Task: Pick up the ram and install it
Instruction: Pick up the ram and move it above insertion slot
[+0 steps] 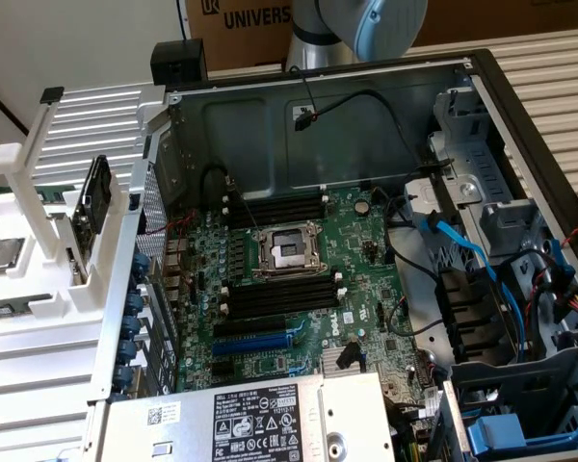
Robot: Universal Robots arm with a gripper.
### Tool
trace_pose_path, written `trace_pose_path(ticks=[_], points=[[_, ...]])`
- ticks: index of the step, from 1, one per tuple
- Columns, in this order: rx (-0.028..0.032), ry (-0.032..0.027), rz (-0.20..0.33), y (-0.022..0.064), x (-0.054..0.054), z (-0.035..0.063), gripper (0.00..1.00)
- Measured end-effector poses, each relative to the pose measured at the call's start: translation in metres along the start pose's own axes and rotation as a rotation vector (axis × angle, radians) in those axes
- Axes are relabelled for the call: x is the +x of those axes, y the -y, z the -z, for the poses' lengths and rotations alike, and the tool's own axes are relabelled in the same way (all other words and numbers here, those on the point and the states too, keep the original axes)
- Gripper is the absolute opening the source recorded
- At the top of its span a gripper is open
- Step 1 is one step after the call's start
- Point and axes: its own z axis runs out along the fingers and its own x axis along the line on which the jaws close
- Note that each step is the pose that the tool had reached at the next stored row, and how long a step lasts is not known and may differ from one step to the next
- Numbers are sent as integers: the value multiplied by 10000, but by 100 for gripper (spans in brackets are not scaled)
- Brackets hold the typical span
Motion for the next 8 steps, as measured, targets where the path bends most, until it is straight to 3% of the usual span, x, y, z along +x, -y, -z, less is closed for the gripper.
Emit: trace_pose_path(ticks=[4,8], points=[[-4,45,-5,-7,128,-69,11],[-113,77,-13,-2,209,-107,11]])
